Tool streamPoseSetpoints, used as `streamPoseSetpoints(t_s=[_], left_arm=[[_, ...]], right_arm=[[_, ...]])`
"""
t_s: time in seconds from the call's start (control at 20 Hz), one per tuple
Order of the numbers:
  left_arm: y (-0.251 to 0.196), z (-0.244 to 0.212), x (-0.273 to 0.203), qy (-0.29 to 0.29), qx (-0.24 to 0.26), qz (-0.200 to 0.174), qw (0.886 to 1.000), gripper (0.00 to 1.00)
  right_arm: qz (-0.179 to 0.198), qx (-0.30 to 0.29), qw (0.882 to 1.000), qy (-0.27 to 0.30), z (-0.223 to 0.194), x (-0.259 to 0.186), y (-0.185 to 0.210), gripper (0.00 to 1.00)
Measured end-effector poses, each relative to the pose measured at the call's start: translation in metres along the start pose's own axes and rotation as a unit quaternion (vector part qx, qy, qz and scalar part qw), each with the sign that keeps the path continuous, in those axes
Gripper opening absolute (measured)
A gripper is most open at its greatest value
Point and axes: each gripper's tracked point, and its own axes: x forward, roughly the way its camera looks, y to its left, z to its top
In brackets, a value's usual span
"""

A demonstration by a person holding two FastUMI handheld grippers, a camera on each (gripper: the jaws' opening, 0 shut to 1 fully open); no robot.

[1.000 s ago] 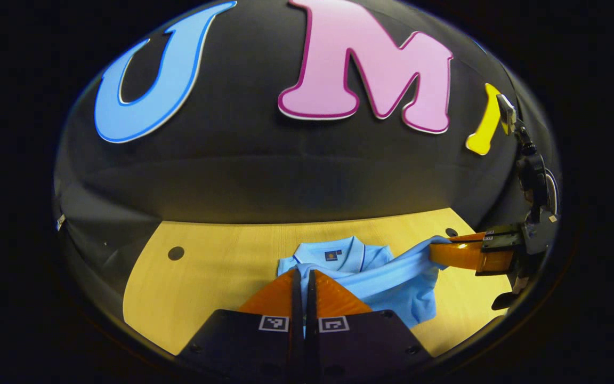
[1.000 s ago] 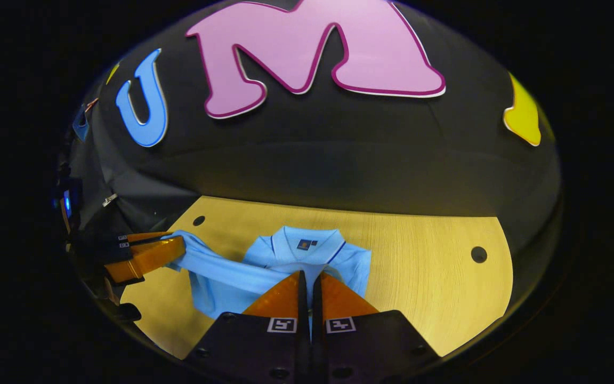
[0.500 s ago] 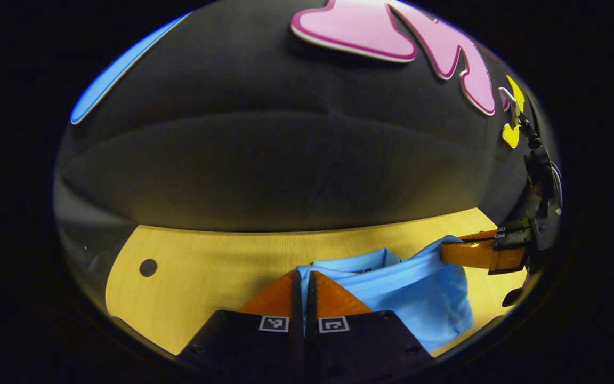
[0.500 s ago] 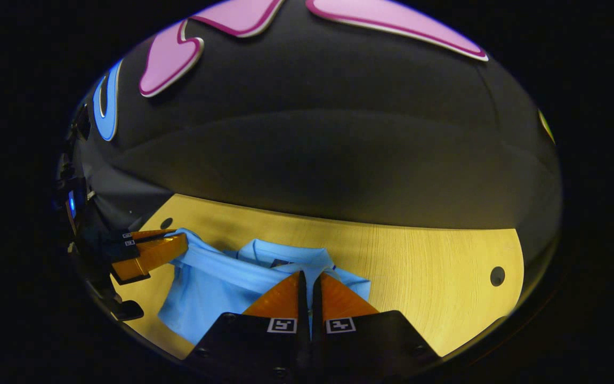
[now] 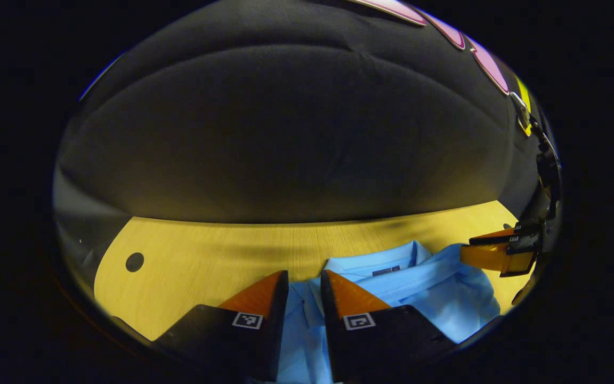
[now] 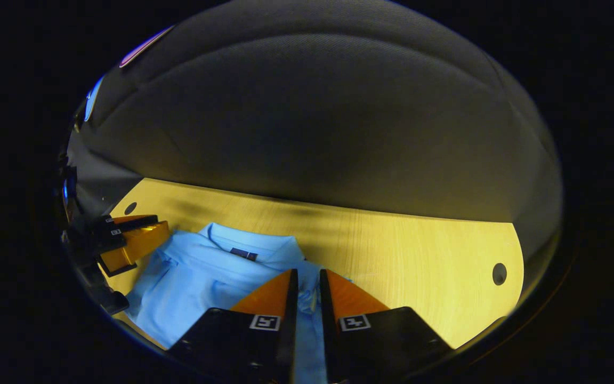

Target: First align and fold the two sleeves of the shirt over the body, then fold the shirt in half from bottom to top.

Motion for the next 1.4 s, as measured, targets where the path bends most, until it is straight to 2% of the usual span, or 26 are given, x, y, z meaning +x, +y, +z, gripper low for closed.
streamPoseSetpoints(t_s=[0.05, 0.15, 0.2, 0.5, 0.75, 0.95, 1.1, 1.4], left_arm=[[-0.002, 0.001, -0.005, -0.002, -0.004, -0.007, 1.000, 0.42], [-0.002, 0.011, -0.019, -0.014, -0.008, -0.004, 1.000, 0.81], [-0.002, 0.017, -0.023, -0.027, -0.007, -0.001, 1.000, 1.00], [-0.007, 0.052, -0.125, -0.102, 0.008, 0.006, 0.995, 0.98], [-0.008, 0.058, -0.238, -0.142, 0.046, 0.021, 0.989, 0.98], [-0.019, 0.048, -0.334, -0.176, 0.032, 0.012, 0.984, 0.98], [-0.018, 0.033, -0.402, -0.194, 0.032, 0.019, 0.980, 0.97], [-0.033, 0.000, -0.525, -0.221, 0.035, 0.000, 0.975, 0.97]], right_arm=[[-0.003, -0.001, 1.000, -0.005, 0.001, -0.004, -0.001, 0.46], [-0.016, -0.010, 1.000, -0.018, 0.007, -0.018, -0.008, 0.95], [-0.024, -0.013, 0.999, -0.027, 0.012, -0.029, -0.011, 0.97], [-0.060, -0.014, 0.994, -0.092, 0.035, -0.115, -0.011, 0.96], [-0.065, 0.002, 0.992, -0.109, 0.023, -0.210, 0.016, 0.96], [-0.068, 0.001, 0.988, -0.139, 0.009, -0.292, 0.040, 0.96], [-0.052, 0.003, 0.985, -0.163, 0.002, -0.354, 0.064, 0.96], [-0.043, 0.014, 0.977, -0.207, -0.022, -0.476, 0.086, 0.95]])
